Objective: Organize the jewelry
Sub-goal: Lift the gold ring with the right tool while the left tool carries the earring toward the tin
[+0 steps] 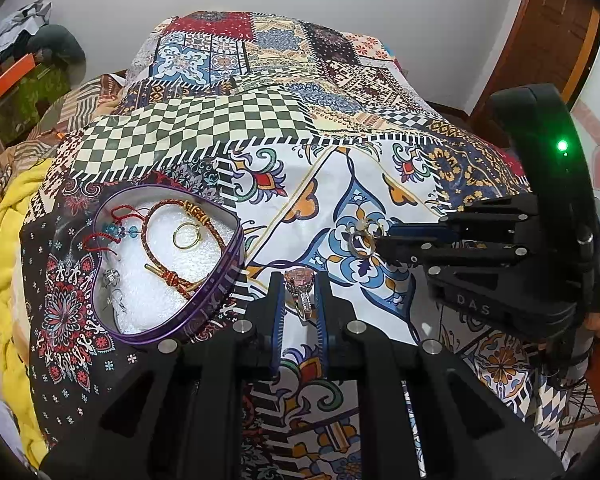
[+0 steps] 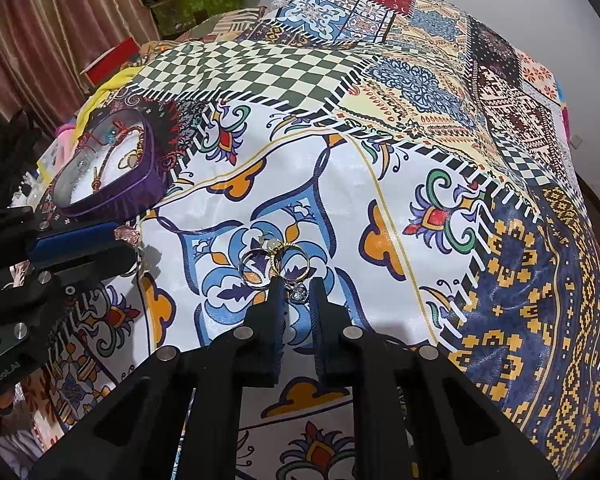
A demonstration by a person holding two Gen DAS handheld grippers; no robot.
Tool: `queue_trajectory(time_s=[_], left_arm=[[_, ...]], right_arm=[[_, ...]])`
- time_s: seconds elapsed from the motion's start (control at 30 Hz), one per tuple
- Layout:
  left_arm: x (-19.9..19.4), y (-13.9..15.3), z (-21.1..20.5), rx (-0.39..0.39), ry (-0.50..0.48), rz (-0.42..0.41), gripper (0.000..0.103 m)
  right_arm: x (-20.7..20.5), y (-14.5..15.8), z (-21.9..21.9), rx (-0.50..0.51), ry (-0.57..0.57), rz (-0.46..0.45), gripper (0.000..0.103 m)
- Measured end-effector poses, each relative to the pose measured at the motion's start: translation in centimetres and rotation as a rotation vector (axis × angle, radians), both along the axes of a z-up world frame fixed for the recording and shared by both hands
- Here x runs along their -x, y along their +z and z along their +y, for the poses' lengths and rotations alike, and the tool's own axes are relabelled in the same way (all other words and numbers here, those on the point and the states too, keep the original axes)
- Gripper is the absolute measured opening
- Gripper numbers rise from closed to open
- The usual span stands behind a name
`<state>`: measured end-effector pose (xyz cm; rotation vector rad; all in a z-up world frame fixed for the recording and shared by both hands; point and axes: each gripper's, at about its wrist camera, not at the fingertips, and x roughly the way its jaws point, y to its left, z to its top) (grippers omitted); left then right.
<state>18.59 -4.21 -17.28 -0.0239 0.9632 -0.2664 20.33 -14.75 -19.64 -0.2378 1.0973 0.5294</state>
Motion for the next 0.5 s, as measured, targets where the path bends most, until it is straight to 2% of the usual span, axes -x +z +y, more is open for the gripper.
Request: queue_trajectory(time_s=[0.17, 0.5], left_arm=[[0.4, 0.8, 0.2, -0.003, 0.004, -0.016, 0.013], [1.7, 3.8, 0.4, -0.009, 0.017, -0.075, 0.013]], right_arm=[[0.6, 1.3, 0.1, -0.018, 0.001, -0.046, 0.011], [2.6, 5.8, -1.3, -0.095, -0.016, -0.127, 0.011]])
